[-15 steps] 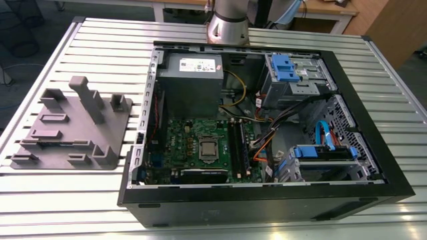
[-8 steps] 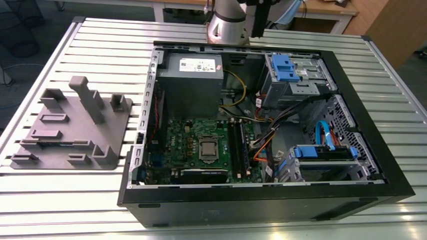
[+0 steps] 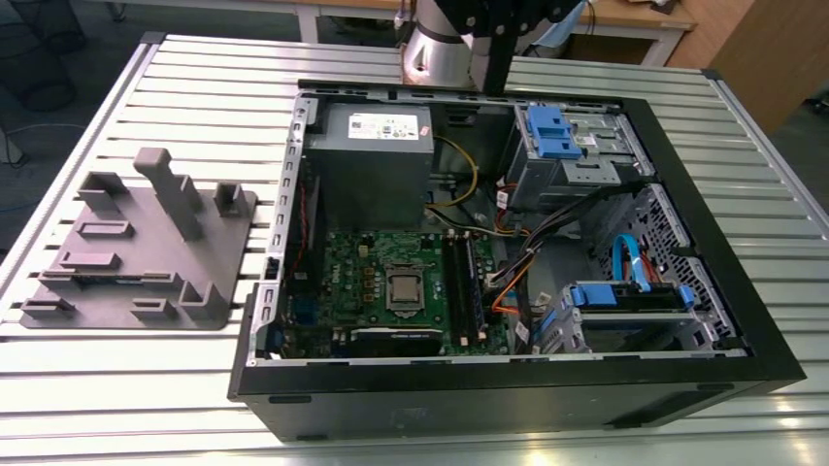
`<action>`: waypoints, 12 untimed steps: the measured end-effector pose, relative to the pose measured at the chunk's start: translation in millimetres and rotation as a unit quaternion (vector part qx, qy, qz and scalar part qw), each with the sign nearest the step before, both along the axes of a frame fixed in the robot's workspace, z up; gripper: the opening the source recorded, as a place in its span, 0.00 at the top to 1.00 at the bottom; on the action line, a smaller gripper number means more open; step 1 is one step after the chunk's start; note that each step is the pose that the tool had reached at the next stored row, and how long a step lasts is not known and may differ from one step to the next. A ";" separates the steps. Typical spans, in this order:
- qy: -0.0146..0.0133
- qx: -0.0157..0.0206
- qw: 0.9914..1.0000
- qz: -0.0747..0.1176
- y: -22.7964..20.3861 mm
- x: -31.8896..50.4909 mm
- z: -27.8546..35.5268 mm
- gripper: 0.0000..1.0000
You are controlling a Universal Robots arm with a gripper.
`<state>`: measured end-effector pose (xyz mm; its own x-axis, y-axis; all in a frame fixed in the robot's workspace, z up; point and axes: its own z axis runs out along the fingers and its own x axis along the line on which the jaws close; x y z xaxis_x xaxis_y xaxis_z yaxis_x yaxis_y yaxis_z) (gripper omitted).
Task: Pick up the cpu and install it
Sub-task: 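Install the first cpu locking lever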
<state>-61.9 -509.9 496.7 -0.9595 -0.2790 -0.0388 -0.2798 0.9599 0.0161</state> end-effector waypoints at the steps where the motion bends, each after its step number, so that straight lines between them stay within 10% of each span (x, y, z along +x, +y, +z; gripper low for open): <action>1: 0.000 0.000 1.000 0.000 0.0 0.0 -1.9 0.89; 12: 0.000 0.000 1.000 -0.011 0.1 0.1 -21.7 0.89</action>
<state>-61.8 -509.9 474.9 -0.9653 -0.2584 -0.0386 -0.2592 0.9657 0.0160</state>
